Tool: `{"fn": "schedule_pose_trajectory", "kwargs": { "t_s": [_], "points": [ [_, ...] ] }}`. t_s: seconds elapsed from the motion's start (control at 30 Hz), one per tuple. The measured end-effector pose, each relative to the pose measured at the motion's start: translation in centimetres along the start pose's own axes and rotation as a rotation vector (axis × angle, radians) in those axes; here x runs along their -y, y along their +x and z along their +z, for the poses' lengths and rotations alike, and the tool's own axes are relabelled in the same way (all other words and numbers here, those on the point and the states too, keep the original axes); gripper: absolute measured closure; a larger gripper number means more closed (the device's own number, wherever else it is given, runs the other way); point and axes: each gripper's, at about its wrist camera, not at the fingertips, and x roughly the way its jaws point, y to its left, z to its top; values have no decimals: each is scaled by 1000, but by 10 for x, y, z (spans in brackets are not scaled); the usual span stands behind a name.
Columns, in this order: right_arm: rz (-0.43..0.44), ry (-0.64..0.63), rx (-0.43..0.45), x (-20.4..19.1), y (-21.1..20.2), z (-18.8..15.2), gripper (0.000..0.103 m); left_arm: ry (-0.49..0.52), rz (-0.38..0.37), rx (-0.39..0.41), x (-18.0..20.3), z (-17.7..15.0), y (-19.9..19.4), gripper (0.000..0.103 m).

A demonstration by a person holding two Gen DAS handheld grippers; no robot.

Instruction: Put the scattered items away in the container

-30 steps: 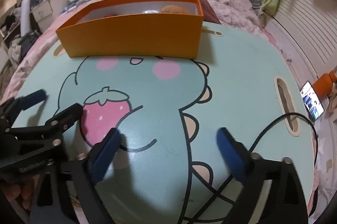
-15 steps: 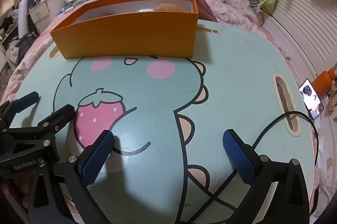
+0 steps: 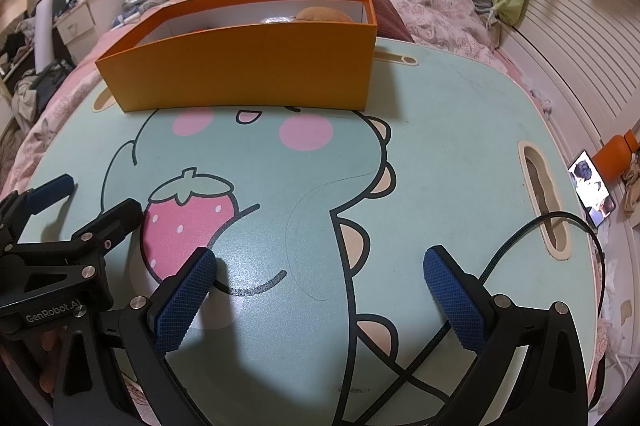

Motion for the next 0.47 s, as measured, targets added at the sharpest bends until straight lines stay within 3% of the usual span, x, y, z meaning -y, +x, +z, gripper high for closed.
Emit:
{"fn": "schedule_pose_trajectory", "kwargs": {
  "t_s": [0.47],
  "points": [
    [0, -1, 0, 0, 0, 1, 0, 1, 3, 2, 0, 0, 0, 0]
  ]
}}
